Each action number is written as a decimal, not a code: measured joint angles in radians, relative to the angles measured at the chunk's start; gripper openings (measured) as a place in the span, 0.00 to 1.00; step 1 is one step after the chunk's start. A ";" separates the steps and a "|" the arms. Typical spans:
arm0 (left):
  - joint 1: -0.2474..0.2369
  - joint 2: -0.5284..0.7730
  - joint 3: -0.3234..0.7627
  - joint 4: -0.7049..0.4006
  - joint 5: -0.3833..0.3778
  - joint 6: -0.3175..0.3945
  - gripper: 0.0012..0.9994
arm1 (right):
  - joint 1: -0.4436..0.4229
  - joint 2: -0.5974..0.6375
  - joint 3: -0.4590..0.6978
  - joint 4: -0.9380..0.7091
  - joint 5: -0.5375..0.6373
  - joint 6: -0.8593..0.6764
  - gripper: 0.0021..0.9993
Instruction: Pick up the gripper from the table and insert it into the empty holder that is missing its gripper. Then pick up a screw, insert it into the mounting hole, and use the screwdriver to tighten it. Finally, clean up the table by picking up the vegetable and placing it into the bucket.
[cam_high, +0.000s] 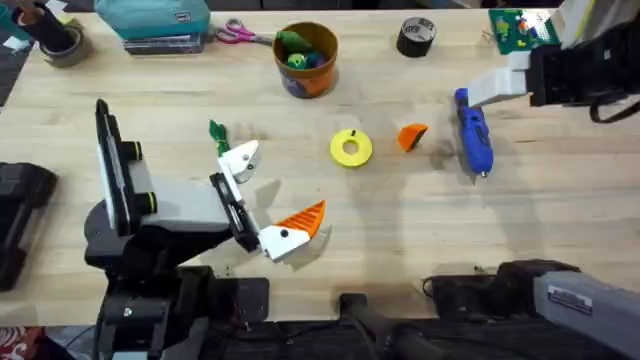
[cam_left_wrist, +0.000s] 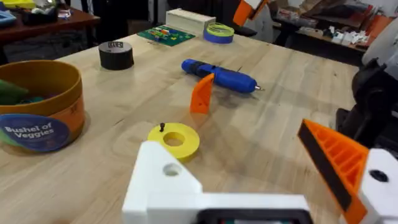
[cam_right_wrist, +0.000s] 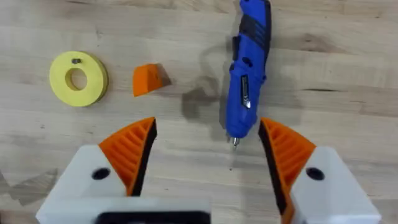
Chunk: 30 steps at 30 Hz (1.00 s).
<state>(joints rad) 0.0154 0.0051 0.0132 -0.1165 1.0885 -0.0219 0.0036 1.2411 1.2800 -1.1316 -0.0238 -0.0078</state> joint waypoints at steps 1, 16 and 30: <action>0.000 0.000 0.000 0.000 0.000 0.000 0.94 | 0.000 0.000 0.000 0.000 0.000 0.000 1.00; 0.000 0.000 0.000 0.000 0.000 0.000 0.94 | 0.001 0.000 0.002 -0.008 0.000 0.000 1.00; 0.000 0.000 0.000 0.000 0.001 0.000 0.94 | 0.188 0.094 0.209 -0.215 0.004 -0.042 1.00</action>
<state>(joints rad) 0.0154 0.0051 0.0132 -0.1165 1.0900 -0.0219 0.1919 1.3351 1.4894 -1.3463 -0.0194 -0.0495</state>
